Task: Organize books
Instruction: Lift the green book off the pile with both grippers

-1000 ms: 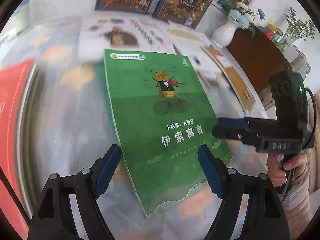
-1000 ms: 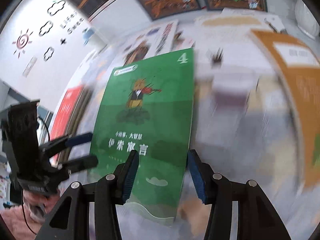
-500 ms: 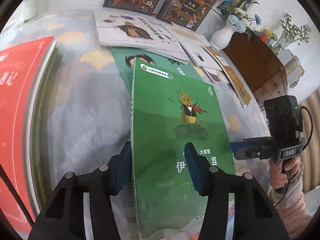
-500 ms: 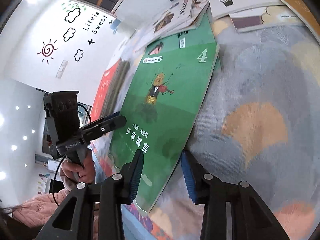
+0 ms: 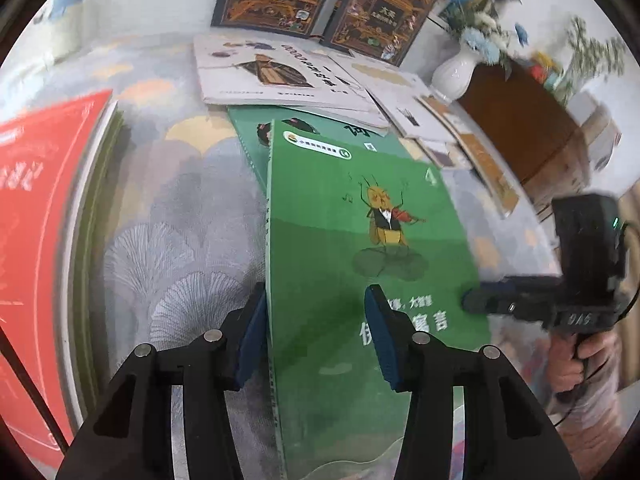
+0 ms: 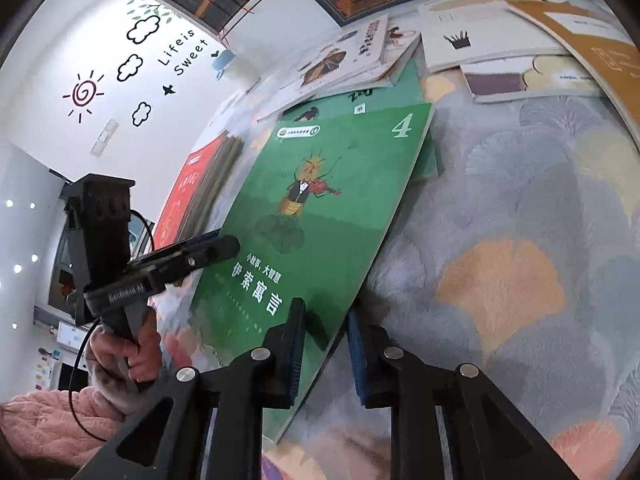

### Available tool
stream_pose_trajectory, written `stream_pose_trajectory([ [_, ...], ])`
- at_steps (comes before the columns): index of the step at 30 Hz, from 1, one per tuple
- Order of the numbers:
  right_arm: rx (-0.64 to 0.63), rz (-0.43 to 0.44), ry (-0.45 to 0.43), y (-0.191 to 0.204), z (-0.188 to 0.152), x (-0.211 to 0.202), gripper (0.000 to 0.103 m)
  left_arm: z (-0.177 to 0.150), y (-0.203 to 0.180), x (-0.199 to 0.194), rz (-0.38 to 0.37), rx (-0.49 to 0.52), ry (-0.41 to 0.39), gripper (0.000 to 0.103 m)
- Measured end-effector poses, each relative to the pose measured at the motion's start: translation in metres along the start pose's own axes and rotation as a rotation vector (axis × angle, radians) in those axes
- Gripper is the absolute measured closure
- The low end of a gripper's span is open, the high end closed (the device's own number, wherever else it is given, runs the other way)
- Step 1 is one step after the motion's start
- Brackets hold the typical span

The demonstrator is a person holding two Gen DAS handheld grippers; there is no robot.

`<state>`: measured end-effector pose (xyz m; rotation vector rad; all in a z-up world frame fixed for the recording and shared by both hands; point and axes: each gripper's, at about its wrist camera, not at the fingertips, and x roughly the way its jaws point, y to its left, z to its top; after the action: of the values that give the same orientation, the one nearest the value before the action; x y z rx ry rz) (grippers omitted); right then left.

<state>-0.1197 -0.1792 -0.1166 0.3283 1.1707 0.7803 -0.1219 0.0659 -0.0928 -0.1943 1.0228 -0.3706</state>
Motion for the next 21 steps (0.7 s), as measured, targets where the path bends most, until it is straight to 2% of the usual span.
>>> stream_pose_trajectory([
  [2, 0.021, 0.019, -0.032, -0.005, 0.001, 0.002, 0.084, -0.001, 0.001, -0.001, 0.009, 0.005, -0.011, 0.059],
  [6, 0.043, 0.043, -0.071, -0.009, 0.002, 0.004, 0.085, -0.003, 0.008, -0.003, 0.02, -0.045, -0.032, 0.068],
  [8, 0.034, 0.018, -0.078, -0.004, 0.002, 0.004, 0.085, -0.002, 0.007, -0.004, 0.034, -0.049, -0.033, 0.069],
  [12, -0.029, -0.096, -0.077, 0.018, 0.007, 0.004, 0.084, -0.002, 0.006, -0.005, 0.031, -0.061, -0.028, 0.07],
  [17, -0.053, -0.079, -0.09, 0.029, 0.012, -0.006, 0.086, 0.002, 0.017, -0.008, -0.03, -0.11, -0.011, 0.07],
  [21, -0.087, -0.088, -0.079, 0.039, 0.013, -0.006, 0.087, 0.004, 0.014, -0.013, -0.019, -0.101, -0.022, 0.07],
])
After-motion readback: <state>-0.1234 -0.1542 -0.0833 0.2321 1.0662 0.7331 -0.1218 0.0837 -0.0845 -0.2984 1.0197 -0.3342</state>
